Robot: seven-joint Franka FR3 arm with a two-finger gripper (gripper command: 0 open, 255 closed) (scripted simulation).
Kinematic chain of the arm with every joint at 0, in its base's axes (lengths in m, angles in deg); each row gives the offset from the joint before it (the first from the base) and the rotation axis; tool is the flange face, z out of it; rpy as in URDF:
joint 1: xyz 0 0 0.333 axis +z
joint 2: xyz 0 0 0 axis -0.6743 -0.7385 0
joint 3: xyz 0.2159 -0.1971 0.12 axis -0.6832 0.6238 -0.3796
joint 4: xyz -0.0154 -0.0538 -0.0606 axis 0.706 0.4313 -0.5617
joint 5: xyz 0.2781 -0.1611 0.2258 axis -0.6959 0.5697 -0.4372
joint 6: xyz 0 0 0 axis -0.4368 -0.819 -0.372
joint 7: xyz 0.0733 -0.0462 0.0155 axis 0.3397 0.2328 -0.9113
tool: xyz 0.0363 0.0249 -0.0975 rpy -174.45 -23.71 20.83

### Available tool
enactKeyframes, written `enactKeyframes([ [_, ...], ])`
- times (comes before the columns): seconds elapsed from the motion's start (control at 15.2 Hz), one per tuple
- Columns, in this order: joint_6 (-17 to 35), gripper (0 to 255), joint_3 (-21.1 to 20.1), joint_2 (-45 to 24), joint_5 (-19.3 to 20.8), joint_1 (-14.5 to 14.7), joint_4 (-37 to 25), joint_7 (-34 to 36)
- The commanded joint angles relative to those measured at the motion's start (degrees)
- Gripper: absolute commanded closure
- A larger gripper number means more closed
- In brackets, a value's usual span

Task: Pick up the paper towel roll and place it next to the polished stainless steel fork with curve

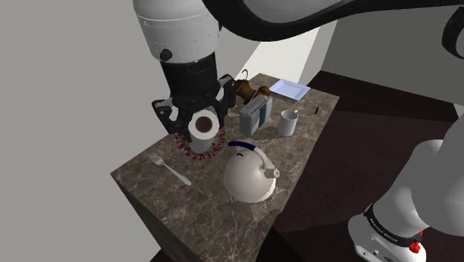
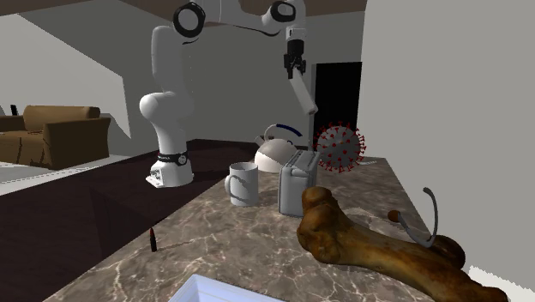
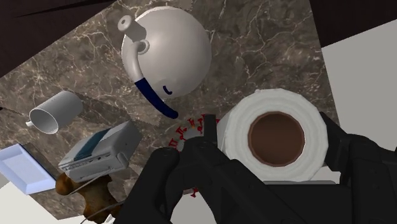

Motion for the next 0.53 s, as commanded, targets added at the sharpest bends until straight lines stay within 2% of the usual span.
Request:
enactKeyframes([
  [0.0, 1.8, 255, 0.1, 0.6, -0.3, -0.2, 2.2, 0.0],
  [0.46, 7.4, 255, 0.4, 1.6, -0.9, -0.6, 8.6, 0.3],
])
